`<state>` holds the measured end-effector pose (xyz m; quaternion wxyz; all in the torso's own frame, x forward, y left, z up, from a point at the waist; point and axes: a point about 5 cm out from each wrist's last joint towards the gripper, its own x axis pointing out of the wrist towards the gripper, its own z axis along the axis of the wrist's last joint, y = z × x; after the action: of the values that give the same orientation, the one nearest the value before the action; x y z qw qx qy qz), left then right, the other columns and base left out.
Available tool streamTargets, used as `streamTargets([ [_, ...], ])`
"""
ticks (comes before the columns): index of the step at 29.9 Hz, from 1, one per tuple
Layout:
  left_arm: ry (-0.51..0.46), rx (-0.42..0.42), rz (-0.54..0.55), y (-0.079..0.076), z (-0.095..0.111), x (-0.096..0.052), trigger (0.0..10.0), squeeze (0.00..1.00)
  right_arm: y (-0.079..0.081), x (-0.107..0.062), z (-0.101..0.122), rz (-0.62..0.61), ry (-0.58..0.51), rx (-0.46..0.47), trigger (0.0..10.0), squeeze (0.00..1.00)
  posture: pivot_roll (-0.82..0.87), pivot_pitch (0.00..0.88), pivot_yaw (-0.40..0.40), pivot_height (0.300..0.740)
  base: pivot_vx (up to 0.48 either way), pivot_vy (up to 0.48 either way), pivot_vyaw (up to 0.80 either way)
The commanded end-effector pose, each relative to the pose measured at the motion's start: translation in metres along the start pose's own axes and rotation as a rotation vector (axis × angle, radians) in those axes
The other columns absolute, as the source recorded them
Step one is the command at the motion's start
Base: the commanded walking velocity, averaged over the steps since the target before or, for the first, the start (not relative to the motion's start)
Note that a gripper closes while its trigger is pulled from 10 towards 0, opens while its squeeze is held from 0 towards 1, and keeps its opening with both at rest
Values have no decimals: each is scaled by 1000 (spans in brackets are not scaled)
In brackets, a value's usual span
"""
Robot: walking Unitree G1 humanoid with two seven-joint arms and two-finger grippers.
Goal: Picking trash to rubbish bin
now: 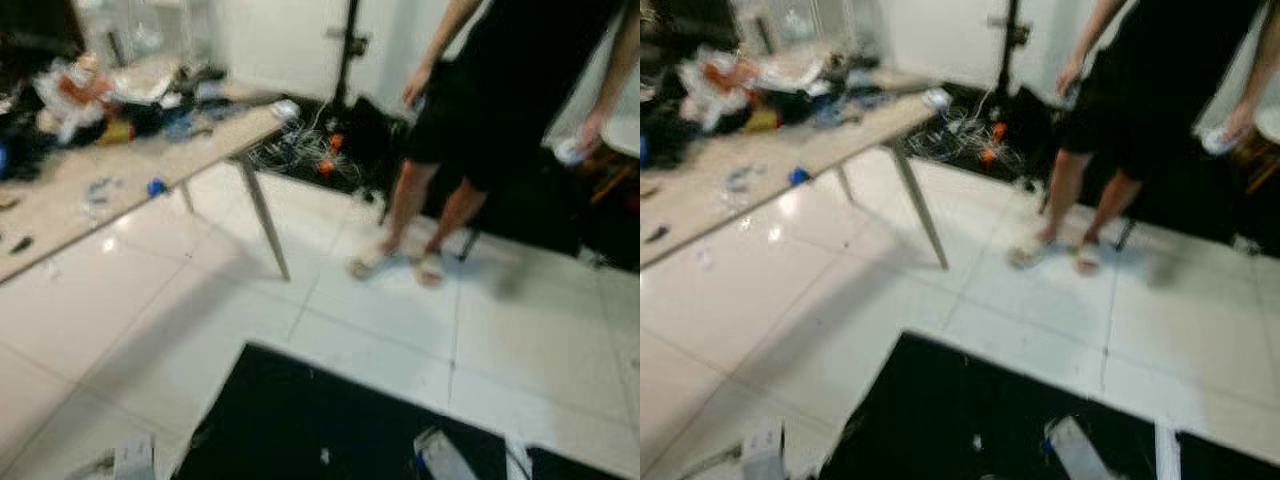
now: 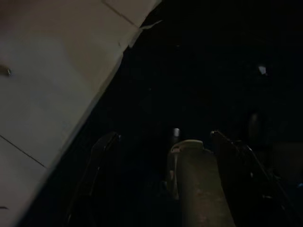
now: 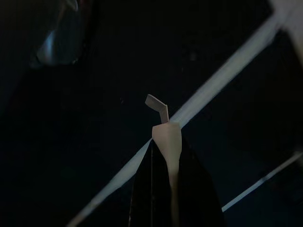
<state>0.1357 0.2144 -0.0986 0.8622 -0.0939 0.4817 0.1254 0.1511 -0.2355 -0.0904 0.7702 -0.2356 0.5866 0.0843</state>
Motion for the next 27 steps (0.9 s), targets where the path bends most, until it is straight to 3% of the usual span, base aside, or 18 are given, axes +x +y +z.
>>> streamTargets([
  [1,42,22,-14,-3,-14,-2,10000,0,-2,0,-8,-13,25,6,10000,0,-35,24,27,740,0,0,-781],
  [4,84,38,-8,1,-29,-6,10000,0,-2,0,-12,-12,34,8,10000,0,-29,25,13,740,0,0,-781],
  [7,101,-23,23,5,-38,-9,10000,0,0,0,-13,-13,39,-20,10000,0,-28,28,2,740,0,0,-781],
  [10,94,-38,19,3,-38,-9,10000,0,-1,0,-10,-20,27,-29,10000,0,-24,35,7,740,0,0,-781],
  [13,87,9,-5,-1,-34,-7,10000,0,-5,0,-2,-40,5,-25,10000,0,-4,20,-6,740,0,0,-788],
  [19,39,2,-9,-5,-16,-2,10000,0,-1,-1,16,-29,-33,-113,10000,0,6,0,-17,740,0,0,-781],
  [27,58,76,-48,-14,-21,-3,10000,0,5,-1,30,-21,-74,-98,10000,0,-2,0,3,740,0,0,-781],
])
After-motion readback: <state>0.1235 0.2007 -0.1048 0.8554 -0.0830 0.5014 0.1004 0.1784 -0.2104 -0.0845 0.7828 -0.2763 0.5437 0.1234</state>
